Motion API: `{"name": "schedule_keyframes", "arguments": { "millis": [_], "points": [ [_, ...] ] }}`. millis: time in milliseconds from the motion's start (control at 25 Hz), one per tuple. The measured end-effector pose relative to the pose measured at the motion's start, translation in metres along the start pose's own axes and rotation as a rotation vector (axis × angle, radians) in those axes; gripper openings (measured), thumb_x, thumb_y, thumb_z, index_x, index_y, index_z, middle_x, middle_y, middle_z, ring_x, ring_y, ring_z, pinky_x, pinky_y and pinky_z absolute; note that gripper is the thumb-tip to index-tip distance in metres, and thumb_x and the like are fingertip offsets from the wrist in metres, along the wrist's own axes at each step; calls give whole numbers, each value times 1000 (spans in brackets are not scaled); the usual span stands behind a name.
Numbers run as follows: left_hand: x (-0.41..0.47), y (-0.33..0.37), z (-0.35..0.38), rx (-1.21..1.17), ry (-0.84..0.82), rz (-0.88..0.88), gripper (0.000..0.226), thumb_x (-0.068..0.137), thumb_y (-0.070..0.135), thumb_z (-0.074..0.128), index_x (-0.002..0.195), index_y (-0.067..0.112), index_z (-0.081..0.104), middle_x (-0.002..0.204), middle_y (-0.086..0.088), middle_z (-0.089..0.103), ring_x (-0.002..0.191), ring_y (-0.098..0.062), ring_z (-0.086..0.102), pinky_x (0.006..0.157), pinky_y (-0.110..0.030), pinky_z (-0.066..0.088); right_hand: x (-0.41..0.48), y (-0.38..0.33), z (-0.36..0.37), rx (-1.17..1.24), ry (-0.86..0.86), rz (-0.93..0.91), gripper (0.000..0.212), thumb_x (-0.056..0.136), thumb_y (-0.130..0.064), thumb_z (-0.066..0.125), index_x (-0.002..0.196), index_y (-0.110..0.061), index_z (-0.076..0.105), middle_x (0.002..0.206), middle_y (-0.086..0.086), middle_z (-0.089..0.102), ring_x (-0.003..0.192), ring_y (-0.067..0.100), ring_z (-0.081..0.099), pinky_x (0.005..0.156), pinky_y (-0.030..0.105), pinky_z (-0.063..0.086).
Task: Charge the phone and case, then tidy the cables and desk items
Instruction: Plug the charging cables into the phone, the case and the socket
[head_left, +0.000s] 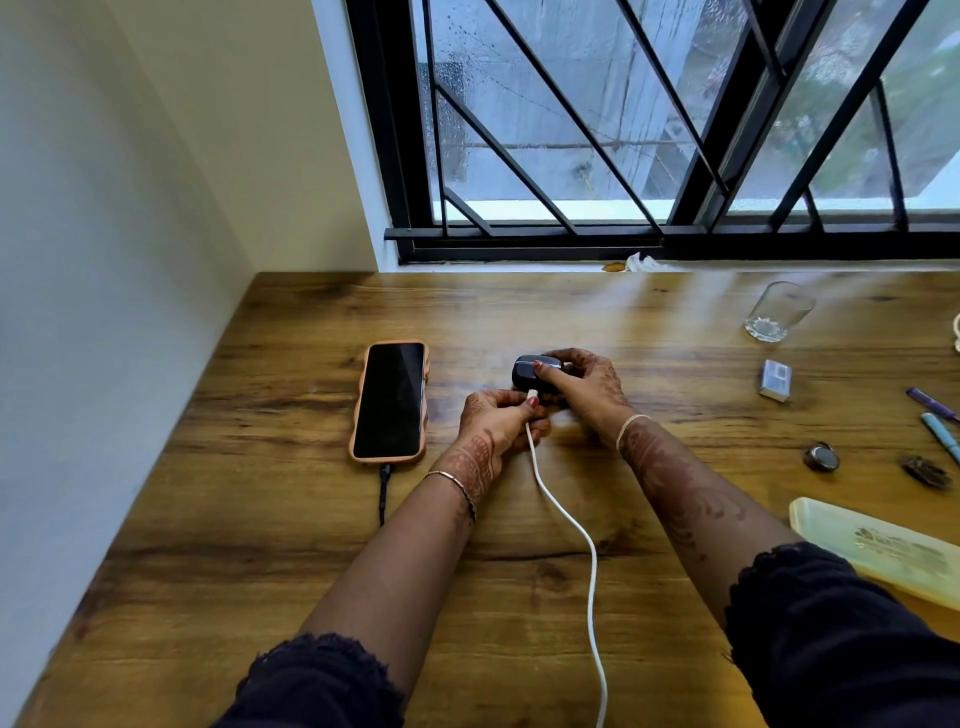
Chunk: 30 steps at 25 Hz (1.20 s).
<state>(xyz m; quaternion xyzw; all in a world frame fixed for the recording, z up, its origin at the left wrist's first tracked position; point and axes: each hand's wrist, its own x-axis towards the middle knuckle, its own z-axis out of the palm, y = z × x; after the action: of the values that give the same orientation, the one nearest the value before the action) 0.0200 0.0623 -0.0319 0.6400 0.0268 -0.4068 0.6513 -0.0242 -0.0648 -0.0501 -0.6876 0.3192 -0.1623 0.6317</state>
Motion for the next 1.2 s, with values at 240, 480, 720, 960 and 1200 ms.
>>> {"name": "schedule_keyframes", "arguments": {
  "millis": [240,480,720,960,1200],
  "points": [
    [4,-1,3,-5,78,-14,7,88,5,64,93,0,63,82,-20,68,49,-18,62,45,-25,52,5,2,3,-261,-1,-76,28,84,-34,67,112,-30,64,113,6,68,87,14,68,67,30,59],
    [8,-3,5,-7,94,9,23,87,15,68,105,2,67,97,-17,73,82,-31,72,80,-44,59,3,3,3,-397,5,-109,59,81,-38,71,134,-24,48,120,5,58,111,21,58,96,39,50],
    [-1,-4,-2,599,262,215,26,86,39,63,104,22,72,99,-2,74,92,-20,69,85,-37,57,-2,0,6,-333,91,-74,44,78,-33,75,112,-13,55,113,5,60,105,23,60,86,48,54],
    [-7,-12,-16,356,109,209,30,90,20,59,119,15,64,116,-18,68,100,-28,66,99,-47,49,-5,-9,8,-261,96,-15,47,82,-29,72,120,-10,52,125,14,54,106,30,61,86,46,55],
    [-26,-21,-38,198,135,237,25,92,15,58,115,11,65,108,-10,69,85,-19,63,83,-32,53,-35,-13,14,-328,278,-150,27,88,-28,63,111,-14,58,118,8,59,107,23,56,94,35,46]
  ]
}}
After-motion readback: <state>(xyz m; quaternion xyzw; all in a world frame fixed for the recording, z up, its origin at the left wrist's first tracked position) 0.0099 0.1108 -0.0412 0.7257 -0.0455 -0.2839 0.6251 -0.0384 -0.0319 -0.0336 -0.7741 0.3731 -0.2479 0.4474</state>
